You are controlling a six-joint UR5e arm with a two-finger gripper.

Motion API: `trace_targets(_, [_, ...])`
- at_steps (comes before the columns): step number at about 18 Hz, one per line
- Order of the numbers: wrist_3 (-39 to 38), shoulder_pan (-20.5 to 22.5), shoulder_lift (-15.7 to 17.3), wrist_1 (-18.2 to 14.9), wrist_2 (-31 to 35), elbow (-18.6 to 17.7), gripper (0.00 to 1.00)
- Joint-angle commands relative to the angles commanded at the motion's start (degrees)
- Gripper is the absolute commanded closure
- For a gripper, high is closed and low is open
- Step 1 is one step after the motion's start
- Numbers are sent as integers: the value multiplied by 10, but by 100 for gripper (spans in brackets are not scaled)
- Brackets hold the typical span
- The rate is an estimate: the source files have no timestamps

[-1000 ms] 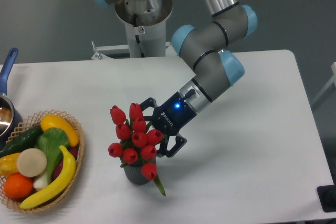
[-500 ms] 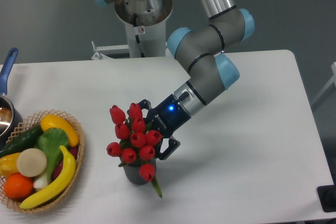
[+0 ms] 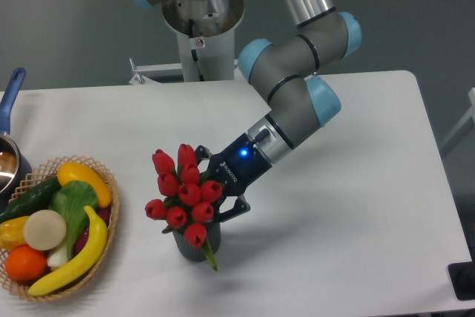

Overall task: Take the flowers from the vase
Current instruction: 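Lift the gripped tulips upward out of the grey vase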

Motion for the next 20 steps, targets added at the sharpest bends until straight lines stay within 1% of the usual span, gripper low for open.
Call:
trace_targets(1, [-1, 1, 1, 0, 0, -1, 49])
trace_targets(2, [-1, 2, 2, 0, -1, -2, 49])
trace_targets(5, [-3, 4, 4, 0, -3, -2, 49])
trace_targets(7, [-20, 7, 6, 0, -8, -2, 49])
trace_targets(10, [-40, 7, 23, 0, -11, -2, 49])
trace_targets(13, [-51, 6, 26, 0, -22, -1, 49])
trace_targets(17, [-69, 7, 43, 0, -32, 1, 49])
trace_targets(20, [-71, 7, 45, 0, -51, 6, 49])
